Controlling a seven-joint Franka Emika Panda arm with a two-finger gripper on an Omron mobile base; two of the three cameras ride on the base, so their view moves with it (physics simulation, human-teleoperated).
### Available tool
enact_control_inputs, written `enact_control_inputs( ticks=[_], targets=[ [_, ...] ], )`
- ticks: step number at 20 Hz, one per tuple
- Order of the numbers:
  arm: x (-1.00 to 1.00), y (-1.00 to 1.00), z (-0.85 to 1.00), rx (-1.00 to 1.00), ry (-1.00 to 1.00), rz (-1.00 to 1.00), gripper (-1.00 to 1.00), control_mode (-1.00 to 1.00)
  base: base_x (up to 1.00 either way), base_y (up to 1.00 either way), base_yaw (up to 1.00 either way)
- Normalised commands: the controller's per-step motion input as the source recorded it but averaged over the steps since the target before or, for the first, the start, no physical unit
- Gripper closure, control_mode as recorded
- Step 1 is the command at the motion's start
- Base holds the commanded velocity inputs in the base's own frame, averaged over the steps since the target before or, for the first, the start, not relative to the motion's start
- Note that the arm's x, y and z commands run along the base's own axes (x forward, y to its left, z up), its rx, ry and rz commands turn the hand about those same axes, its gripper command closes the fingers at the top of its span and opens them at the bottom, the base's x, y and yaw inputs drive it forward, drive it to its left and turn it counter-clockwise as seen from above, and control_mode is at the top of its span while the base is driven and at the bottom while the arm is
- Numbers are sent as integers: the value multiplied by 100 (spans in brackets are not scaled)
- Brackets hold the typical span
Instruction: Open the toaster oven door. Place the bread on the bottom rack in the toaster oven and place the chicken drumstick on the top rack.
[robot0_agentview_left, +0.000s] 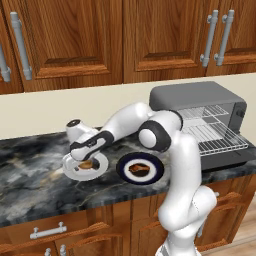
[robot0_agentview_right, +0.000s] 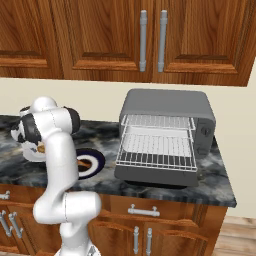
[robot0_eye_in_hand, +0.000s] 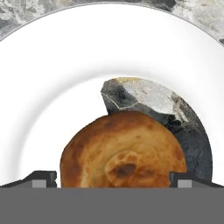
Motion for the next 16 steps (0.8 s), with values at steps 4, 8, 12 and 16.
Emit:
enact_control_inputs(
  ticks=[4,8,12,16],
  targets=[
    [17,-13,-42,4,-3,0,-100,-100,0,0,0],
    [26,-12,-40,7,1,0,100,-100,0,0,0],
    [21,-15,-18,9,4,0,100,-100,0,0,0],
    [10,-24,-7,10,8,0,100,-100,0,0,0]
  ],
)
